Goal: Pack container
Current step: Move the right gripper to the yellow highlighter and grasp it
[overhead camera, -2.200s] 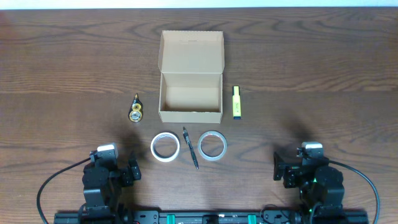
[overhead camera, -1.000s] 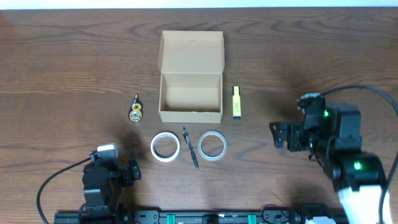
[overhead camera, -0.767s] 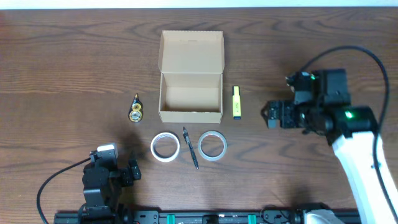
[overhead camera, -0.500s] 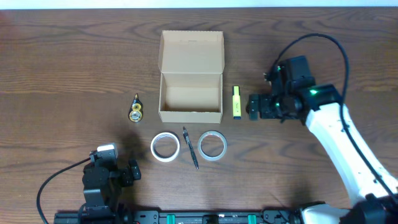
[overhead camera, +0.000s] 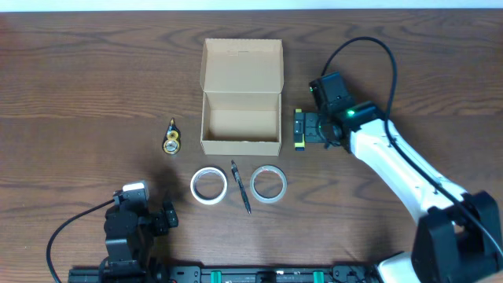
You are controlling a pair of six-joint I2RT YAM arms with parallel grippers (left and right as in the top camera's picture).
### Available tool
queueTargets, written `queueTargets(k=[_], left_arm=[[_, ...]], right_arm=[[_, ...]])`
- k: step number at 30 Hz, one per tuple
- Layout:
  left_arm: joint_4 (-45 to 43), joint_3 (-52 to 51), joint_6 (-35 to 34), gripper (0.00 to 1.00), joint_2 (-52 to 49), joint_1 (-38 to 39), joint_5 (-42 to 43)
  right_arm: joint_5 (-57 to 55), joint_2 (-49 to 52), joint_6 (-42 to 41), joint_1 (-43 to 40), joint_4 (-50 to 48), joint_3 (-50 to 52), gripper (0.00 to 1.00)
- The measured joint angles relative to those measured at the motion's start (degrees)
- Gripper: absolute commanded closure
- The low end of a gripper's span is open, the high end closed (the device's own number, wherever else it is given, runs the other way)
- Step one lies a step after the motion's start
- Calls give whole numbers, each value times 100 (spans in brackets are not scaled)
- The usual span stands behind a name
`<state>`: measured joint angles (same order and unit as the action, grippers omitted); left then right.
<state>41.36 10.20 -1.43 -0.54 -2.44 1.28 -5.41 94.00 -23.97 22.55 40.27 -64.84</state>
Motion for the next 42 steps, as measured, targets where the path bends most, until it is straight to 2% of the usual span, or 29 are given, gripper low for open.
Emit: queueTargets(k=[6,7,17,24,32,42], left_arm=[[0,0,0,5,0,0,0],[-2,0,0,5,0,0,0],[0,0,0,5,0,0,0],[0,0,0,5,0,0,0],[0,0,0,5,0,0,0],[-2,0,0,5,0,0,0]], right_arm=[[-85,343,-20,9,-402,0,1],[-92,372,-44,9,-483,0,3],[-48,1152,-691,-20,-564,-7,6],[190,1250,-721,-111,-863,-9,18],[743,1499,-645,-444,-970,-85,16],[745,1515,-299,-407,-970,-98,17]])
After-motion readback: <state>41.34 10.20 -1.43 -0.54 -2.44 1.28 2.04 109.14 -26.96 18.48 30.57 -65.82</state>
